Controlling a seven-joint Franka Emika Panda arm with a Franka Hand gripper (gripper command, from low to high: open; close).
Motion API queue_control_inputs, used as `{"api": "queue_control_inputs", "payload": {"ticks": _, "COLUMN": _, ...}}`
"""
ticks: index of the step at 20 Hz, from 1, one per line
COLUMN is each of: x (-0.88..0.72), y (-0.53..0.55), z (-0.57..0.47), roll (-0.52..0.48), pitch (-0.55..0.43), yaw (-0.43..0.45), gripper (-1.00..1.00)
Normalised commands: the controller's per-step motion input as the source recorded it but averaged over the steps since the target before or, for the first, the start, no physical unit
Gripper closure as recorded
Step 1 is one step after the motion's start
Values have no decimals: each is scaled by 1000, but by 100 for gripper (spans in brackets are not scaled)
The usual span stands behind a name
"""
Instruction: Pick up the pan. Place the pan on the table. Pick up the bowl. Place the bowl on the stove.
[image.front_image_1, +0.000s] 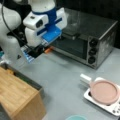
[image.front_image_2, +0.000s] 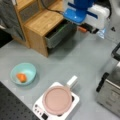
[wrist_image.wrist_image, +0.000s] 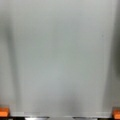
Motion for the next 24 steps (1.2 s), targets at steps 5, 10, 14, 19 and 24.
{"api": "queue_control_inputs", "payload": {"ticks": 5, "x": 55, "y": 46, "z": -18, "roll": -61, "pitch": 170, "yaw": 51, "gripper": -100}}
{"api": "queue_control_inputs", "payload": {"ticks": 10, "x": 158, "y": 120, "z": -42, "roll": -35, "pitch": 155, "yaw": -34, "gripper": -100}}
{"api": "queue_control_inputs", "payload": {"ticks": 14, "x": 198, "y": 140, "z": -56, "roll": -29, "pitch": 34, "yaw": -72, "gripper": -100}}
{"api": "queue_control_inputs", "payload": {"ticks": 19, "x": 252, "y": 169, "z": -230, "roll": -55, "pitch": -44, "yaw": -74, "gripper": -100}}
{"api": "queue_control_inputs", "payload": {"ticks": 24, "x": 264, "y": 129, "z": -420, "roll": -89, "pitch": -62, "yaw": -98, "gripper": -100}}
